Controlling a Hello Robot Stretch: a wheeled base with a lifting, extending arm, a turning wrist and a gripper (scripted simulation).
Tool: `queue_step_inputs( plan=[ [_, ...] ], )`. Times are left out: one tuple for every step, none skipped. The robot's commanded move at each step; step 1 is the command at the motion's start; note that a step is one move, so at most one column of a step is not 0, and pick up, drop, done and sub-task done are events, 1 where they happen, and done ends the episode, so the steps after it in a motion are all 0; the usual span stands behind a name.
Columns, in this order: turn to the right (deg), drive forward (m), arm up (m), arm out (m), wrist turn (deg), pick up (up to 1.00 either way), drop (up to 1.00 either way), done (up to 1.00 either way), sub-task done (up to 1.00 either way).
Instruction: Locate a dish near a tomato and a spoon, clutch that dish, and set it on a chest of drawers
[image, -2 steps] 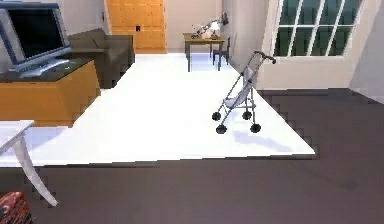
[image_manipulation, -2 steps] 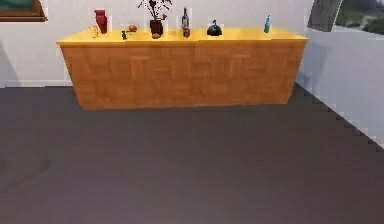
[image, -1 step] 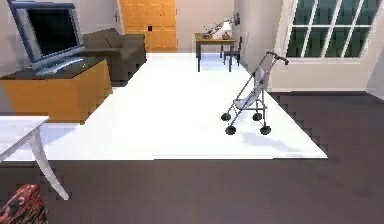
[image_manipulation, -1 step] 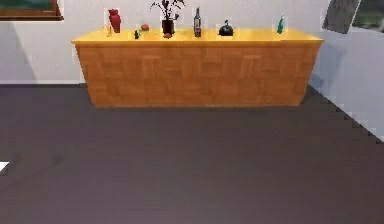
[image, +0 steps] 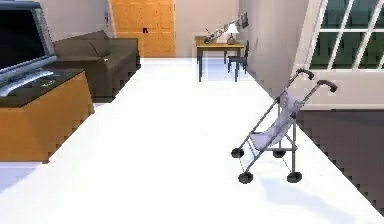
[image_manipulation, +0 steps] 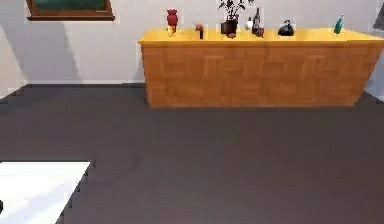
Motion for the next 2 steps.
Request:
queue_step_inputs(
  plan=[
    [-36.0, 0.0, 0.0, 0.0, 0.0, 0.0, 0.0, 0.0, 0.0],
    [0.0, 0.55, 0.0, 0.0, 0.0, 0.0, 0.0, 0.0, 0.0]
  ],
)
